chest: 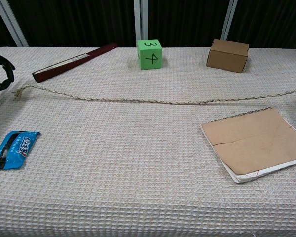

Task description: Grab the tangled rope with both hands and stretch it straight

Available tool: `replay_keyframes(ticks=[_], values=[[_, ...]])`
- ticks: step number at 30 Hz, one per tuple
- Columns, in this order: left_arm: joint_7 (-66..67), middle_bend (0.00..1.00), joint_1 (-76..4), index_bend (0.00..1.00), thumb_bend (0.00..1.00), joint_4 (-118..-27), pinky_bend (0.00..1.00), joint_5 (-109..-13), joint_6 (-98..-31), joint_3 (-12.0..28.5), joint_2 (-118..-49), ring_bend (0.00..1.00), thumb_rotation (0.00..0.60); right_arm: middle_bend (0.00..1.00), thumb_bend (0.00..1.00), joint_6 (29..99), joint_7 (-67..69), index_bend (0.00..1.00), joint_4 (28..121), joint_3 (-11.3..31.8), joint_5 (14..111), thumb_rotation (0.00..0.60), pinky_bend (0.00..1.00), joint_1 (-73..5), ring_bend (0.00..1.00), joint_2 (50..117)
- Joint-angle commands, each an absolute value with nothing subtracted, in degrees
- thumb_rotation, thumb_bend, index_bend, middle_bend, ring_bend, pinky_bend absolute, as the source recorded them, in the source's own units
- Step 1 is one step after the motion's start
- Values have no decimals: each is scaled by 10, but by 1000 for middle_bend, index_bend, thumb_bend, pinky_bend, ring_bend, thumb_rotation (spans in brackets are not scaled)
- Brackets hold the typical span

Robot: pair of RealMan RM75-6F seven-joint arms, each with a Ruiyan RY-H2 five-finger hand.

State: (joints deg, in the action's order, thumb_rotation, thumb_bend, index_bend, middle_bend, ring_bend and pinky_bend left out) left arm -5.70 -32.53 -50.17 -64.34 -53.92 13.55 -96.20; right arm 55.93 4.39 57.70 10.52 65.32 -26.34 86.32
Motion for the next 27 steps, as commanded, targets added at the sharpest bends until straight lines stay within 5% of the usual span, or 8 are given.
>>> replay_keyframes(ticks=[1, 6, 13, 16, 22, 27], values=[[-60, 223, -323, 542, 571, -504, 134, -648, -541, 133, -961, 106, 600, 352, 506, 559, 46, 688, 575, 106, 655, 600, 124, -262, 122, 865], [-61, 215, -318, 439, 556, -514, 133, -656, -549, 131, -957, 106, 600, 351, 505, 558, 47, 686, 575, 106, 660, 600, 125, -260, 122, 868], [-58, 214, -313, 428, 548, -523, 134, -659, -557, 133, -951, 106, 600, 350, 506, 558, 51, 685, 575, 108, 662, 600, 124, -255, 122, 868], [-53, 206, -311, 363, 447, -528, 133, -658, -558, 133, -949, 106, 600, 341, 479, 559, 51, 664, 577, 109, 663, 600, 124, -254, 122, 868], [-46, 196, -303, 262, 267, -548, 133, -660, -573, 133, -942, 106, 600, 263, 124, 553, 40, 380, 594, 112, 659, 600, 113, -254, 96, 861], [-44, 196, -289, 254, 255, -573, 134, -666, -595, 131, -928, 106, 600, 207, 51, 561, 26, 195, 623, 116, 655, 600, 98, -249, 73, 843]])
